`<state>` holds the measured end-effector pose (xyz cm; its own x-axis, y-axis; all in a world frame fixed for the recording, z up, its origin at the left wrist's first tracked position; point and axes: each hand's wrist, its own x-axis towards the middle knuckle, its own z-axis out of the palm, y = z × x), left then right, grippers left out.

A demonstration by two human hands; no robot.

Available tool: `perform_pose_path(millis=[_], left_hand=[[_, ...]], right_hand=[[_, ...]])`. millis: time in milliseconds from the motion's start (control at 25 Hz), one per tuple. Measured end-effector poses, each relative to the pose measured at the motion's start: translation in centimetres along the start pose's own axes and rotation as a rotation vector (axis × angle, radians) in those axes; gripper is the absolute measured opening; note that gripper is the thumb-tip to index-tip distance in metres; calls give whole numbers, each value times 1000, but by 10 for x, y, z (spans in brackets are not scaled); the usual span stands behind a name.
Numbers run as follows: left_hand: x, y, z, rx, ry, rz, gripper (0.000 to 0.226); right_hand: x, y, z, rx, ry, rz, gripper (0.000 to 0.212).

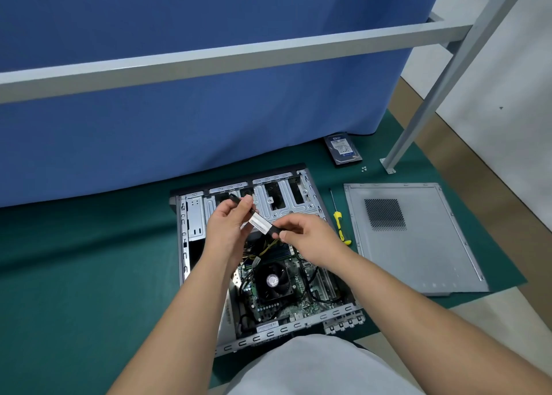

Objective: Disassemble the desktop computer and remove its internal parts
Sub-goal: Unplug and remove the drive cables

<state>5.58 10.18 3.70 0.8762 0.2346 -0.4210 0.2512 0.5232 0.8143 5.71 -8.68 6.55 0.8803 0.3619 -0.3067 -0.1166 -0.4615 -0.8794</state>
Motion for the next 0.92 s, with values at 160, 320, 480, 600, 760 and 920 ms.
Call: perform_pose_path(millis=[160, 320, 480, 600, 760, 920], left_hand=[[6, -9, -4, -18, 46, -69, 33], [6, -11, -7, 5, -19, -115, 44], [2, -14, -4, -17, -63, -86, 56], [7, -13, -2, 5, 43, -73, 26], [16, -10, 6, -29, 128, -111, 15], [23, -7, 12, 27, 26, -133, 22]], right_hand=[[-3, -1, 2, -107, -26, -81, 23], [3, 5, 0, -84, 36, 60, 24], [8, 6, -4, -86, 42, 130, 28], [7, 7, -3, -162, -20, 87, 18], [6, 7, 0, -191, 9, -24, 22], [9, 14, -10, -154, 33, 85, 23]])
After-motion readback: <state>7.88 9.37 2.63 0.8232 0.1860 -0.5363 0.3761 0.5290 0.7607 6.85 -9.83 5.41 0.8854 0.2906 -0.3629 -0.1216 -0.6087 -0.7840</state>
